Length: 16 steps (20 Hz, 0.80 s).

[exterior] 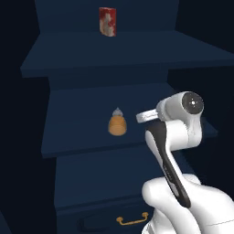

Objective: Pick the honey bottle and place it on the digital scale for weighing, and close the cabinet.

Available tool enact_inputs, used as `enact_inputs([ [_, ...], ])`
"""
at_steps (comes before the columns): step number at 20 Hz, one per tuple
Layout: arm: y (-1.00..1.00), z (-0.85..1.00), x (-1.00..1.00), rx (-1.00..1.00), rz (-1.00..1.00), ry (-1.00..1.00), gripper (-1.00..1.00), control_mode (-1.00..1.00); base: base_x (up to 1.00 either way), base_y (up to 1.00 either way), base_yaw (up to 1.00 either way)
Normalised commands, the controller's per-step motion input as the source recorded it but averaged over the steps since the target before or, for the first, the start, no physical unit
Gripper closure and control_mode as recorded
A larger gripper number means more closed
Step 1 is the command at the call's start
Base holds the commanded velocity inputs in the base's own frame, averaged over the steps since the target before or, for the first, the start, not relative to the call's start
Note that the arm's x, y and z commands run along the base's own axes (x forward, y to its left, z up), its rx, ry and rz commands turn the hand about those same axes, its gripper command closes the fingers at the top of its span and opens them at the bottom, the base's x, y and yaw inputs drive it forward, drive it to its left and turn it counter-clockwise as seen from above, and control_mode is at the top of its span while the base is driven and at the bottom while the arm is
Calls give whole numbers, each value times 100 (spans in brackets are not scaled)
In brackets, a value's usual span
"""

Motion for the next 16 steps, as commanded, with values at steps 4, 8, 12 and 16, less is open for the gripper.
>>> enact_inputs([
  [4,0,-4,0,0,8,-35,-100,-100,0,0,0],
  [8,0,0,0,3,8,-37,-100,-100,0,0,0],
  [12,0,3,0,2,11,-20,-100,-100,0,0,0],
  [16,-1,0,7,4,22,-2,-100,-100,0,0,0],
])
